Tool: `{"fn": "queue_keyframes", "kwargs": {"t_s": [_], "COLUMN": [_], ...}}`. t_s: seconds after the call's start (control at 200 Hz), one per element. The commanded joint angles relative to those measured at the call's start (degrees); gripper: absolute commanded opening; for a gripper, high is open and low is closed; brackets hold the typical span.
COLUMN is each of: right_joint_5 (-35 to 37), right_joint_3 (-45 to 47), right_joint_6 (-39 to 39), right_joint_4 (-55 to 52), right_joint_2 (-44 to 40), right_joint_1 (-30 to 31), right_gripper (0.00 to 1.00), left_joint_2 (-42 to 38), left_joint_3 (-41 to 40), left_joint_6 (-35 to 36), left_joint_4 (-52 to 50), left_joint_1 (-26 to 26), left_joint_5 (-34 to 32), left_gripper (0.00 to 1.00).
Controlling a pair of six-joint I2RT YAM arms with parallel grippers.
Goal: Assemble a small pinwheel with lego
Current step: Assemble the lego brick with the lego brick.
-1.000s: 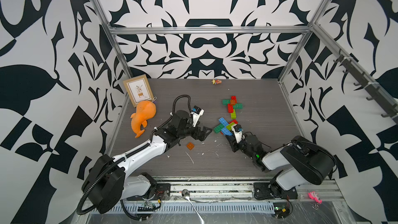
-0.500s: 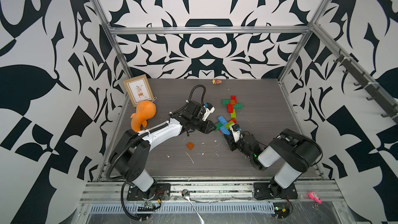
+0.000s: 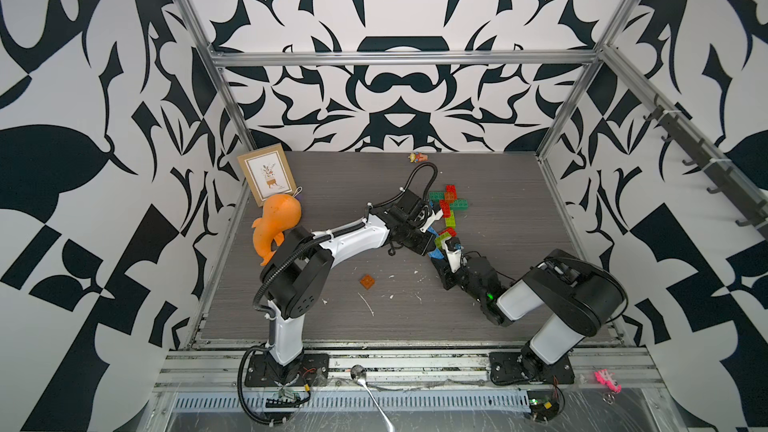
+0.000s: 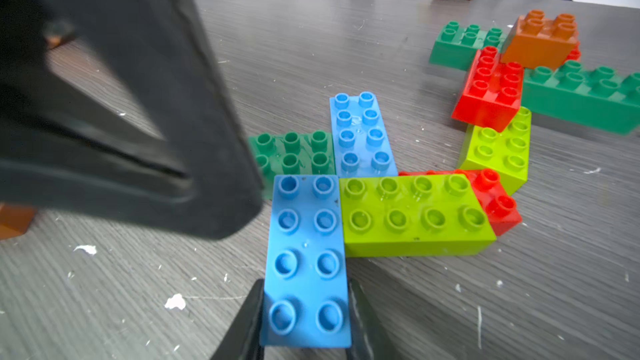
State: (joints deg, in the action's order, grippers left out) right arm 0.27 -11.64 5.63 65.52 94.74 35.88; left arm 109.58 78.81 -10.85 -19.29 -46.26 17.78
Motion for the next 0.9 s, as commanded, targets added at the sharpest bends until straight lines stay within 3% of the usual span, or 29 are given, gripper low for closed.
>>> {"fn": "queue_keyframes", "kwargs": {"t_s": [0.0, 0.895], "right_joint_5": [0.21, -0.21], "right_joint_3": [-1.63, -5.1], "right_joint_6": [-0.61, -1.42], "right_joint_4": [-4.83, -15.45], "right_joint_2": [-1.81, -5.95], "right_joint_1": [0.48, 0.65], "right_gripper": [0.0, 0.0], "left_joint_2": [2.05, 9.68], "left_joint_3": [2.03, 5.39], "left_joint_6": [0.31, 1.27], "left_joint_4": [-2.46, -3.98], "left_joint_1": [-0.12, -0.3], "left_joint_5": [-4.37, -8.82], "left_gripper": [0.09, 0.05]}}
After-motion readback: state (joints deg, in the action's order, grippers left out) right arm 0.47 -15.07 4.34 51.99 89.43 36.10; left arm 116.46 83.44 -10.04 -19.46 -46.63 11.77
